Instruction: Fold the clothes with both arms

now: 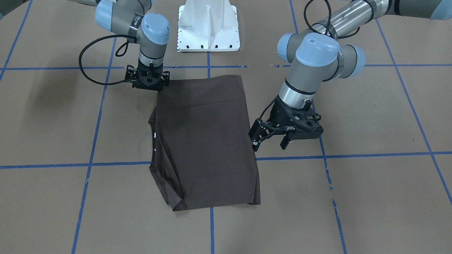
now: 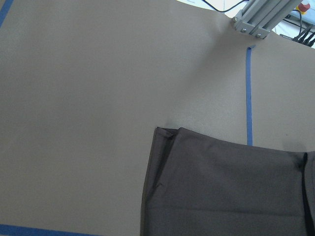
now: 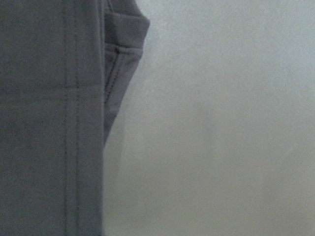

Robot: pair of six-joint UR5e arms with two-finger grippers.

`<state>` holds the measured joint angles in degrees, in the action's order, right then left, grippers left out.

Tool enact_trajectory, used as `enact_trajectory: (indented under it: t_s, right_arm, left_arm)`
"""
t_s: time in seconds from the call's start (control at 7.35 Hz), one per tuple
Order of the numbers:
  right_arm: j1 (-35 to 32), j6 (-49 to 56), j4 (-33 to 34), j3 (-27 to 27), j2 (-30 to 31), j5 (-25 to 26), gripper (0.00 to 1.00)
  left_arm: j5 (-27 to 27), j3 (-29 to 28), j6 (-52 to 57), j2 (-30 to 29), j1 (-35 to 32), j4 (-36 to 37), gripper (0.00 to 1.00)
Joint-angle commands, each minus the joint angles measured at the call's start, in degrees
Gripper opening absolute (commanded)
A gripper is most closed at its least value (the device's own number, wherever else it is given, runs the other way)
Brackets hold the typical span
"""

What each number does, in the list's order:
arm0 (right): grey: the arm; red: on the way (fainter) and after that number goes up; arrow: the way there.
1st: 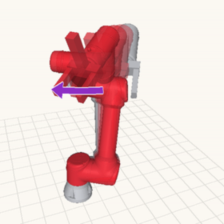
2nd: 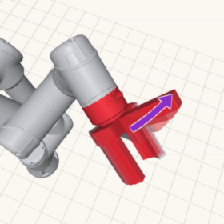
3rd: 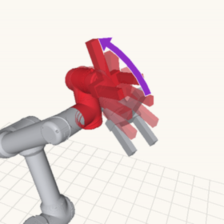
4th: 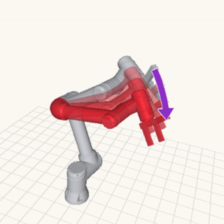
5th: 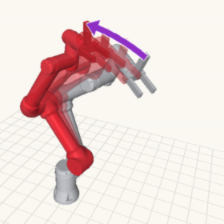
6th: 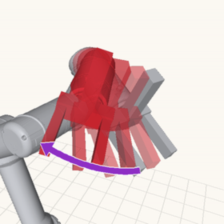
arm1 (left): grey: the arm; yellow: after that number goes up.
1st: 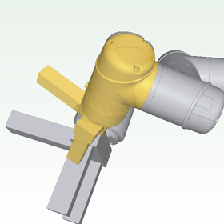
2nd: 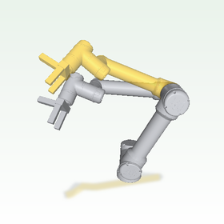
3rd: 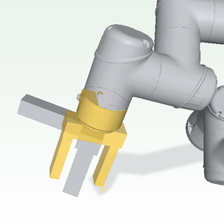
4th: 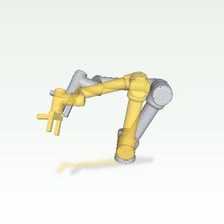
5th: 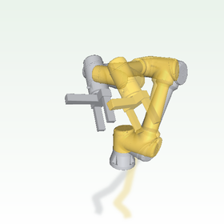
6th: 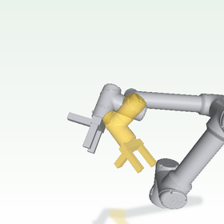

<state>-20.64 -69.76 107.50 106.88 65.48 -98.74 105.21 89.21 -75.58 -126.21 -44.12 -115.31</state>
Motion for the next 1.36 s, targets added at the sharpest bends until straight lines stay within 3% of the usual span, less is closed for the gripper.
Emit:
enact_trajectory:
  t_s: [0.0, 0.27, 0.54, 0.68, 0.95, 1.09, 1.22]
  right_arm:
    - [-3.95, 3.3, -0.1, 2.53, -0.43, -2.57, 1.0]
    - [-6.34, 3.66, -4.72, 3.77, -2.62, -5.14, 1.0]
    - [-7.05, 2.61, -12.54, 6.39, -2.2, -6.89, 1.0]
    - [-7.57, 2.61, -13.27, 8.41, -1.5, -7.77, 1.0]
    - [-7.75, 0.86, -13.37, 9.83, -1.41, -8.4, 1.0]
    - [-7.84, 0.5, -13.37, 10.18, -1.49, -8.66, 1.0]
    - [-8.01, 0.5, -13.37, 10.19, -1.58, -8.66, 1.0]
  left_arm:
    - [0.0, 0.09, 0.0, -0.09, 0.0, 0.0, 1.0]
    - [0.87, 0.0, -1.92, 0.08, 1.04, -0.35, 1.0]
    - [4.2, 2.62, -16.0, 2.35, 5.86, -0.53, 1.0]
    - [3.61, 5.68, -25.05, 3.67, 10.15, -0.01, 1.0]
    - [-3.3, 12.54, -35.55, 9.64, 19.9, 2.97, 0.98]
    - [-6.12, 14.05, -40.47, 10.45, 23.52, 4.9, 0.91]
    - [-7.72, 15.45, -43.65, 10.37, 26.34, 9.01, 0.9]
